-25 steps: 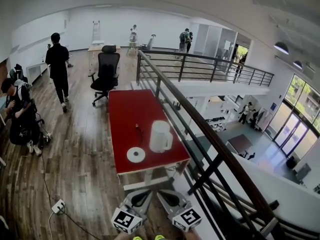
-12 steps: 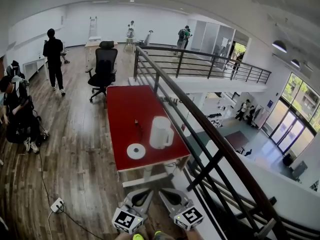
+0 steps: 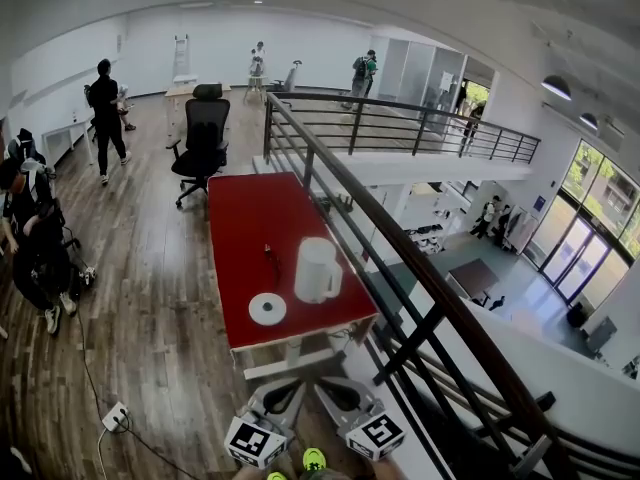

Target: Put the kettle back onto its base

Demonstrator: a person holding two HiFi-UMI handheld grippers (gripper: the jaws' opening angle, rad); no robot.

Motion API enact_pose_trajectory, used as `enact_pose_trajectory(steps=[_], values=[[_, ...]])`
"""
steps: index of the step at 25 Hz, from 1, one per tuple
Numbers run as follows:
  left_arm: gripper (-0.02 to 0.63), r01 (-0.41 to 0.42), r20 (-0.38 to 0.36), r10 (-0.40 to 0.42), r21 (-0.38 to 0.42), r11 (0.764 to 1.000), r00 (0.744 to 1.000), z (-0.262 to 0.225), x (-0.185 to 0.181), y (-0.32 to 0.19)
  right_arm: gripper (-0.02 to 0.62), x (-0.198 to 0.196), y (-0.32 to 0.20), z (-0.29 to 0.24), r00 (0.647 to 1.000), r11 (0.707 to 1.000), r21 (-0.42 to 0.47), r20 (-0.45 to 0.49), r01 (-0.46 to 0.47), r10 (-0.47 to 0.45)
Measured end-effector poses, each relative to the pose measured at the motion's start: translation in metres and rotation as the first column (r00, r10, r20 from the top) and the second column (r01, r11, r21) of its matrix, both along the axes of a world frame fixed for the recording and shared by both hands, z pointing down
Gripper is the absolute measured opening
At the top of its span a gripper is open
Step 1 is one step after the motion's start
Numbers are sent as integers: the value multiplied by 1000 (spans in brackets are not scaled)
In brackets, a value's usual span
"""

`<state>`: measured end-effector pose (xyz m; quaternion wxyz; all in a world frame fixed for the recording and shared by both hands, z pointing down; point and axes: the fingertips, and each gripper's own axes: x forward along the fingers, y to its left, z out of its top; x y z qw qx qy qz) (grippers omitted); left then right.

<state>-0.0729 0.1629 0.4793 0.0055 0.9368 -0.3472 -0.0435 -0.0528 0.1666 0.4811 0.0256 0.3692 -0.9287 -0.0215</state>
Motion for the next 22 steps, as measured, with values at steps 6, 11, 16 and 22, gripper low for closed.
enact_pose_trajectory(steps=[6, 11, 16, 22], values=[[-9, 13, 6, -13, -1, 1000, 1000, 0, 9, -17, 11, 8, -17, -4, 1000, 1000, 12, 1, 13, -13], [-9, 12, 12, -12, -22, 1000, 1000, 3, 23, -39, 11, 16, -37, -2, 999, 999, 17, -1, 34, -34], [-8, 29, 21, -29, -38, 999, 999, 8, 33, -58, 11, 23, -56, 0, 998, 998, 14, -16, 54, -53], [-8, 65, 29, -64, -39, 997, 998, 13, 48, -86, 11, 38, -80, 3, 996, 996, 3, 2, 91, -91]])
